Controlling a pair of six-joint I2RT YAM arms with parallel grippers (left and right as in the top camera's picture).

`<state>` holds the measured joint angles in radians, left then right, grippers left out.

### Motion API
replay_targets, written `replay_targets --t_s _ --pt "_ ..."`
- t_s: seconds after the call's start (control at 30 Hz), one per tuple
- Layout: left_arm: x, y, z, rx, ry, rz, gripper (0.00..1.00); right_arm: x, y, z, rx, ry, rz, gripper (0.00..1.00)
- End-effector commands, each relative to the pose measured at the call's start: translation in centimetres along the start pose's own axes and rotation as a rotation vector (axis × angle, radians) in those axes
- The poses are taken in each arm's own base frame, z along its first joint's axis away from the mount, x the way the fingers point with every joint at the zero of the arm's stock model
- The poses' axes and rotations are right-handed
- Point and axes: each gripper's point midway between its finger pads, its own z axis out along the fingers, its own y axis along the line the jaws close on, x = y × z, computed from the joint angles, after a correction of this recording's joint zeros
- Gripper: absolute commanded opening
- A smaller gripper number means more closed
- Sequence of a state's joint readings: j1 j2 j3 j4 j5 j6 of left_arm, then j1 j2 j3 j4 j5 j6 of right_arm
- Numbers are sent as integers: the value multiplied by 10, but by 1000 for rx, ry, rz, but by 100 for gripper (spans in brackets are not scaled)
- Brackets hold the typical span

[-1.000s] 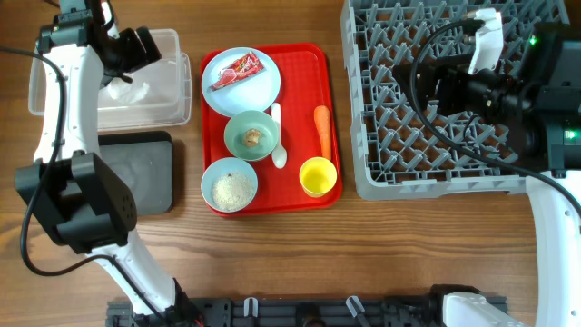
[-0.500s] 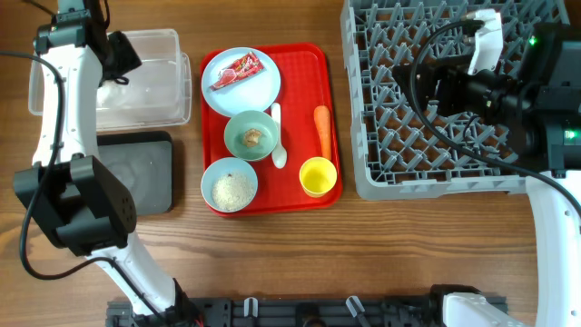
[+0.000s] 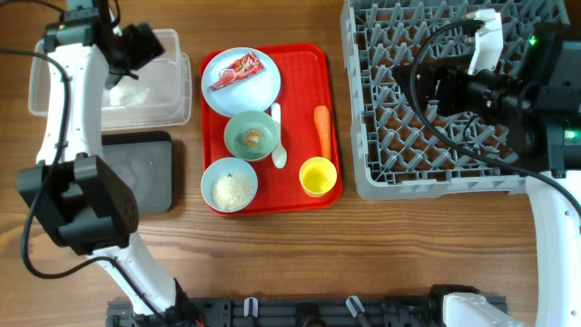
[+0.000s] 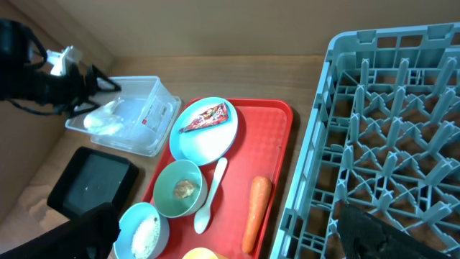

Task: Sort waste into correct bins and load items into the dishwasher rack
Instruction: 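Carry the tissue with the left gripper into the clear bin and release, then move the left gripper back to the plate and grasp the red wrapper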

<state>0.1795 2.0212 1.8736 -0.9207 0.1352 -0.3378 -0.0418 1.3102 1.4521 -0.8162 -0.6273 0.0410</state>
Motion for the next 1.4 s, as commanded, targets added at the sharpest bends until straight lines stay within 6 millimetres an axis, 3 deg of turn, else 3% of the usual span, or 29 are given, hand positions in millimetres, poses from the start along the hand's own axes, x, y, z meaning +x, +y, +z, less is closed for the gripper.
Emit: replay_targets --t_s 0.0,0.1,0.23,0.33,0.4,0.53,0.6,0.73,0.83,1.0,1.2,1.37 --pt "-12 -42 -34 428 55 -70 89 -5 0 -1 10 -2 5 100" --pt "-23 -1 -25 240 -5 -112 89 -3 -5 -1 41 3 12 100" --pt "-14 65 -21 -164 -38 -127 91 -3 -6 -1 48 2 12 100" --pt "-13 83 -27 -346 -75 -92 94 -4 -6 -1 48 -2 9 100" --pt "-12 68 -23 -311 -78 -62 98 -5 -6 -1 48 -3 8 100" --pt "-5 2 -12 -51 -39 107 94 -5 -6 -1 48 -3 8 100" --pt "-1 -31 -10 0 -64 208 95 -5 -6 -1 48 -3 8 100" --pt "22 -101 -6 87 -96 432 99 -5 -6 -1 48 -5 7 100" --pt "42 -140 0 95 -121 587 100 -5 -6 -1 48 -5 9 100" --pt "76 -155 39 53 -61 748 100 -4 -6 -1 48 -2 13 100" --pt "96 -139 95 16 32 778 100 -1 -6 -1 49 12 21 100" --pt "104 -128 121 7 74 829 100 1 -7 -1 53 18 23 100"
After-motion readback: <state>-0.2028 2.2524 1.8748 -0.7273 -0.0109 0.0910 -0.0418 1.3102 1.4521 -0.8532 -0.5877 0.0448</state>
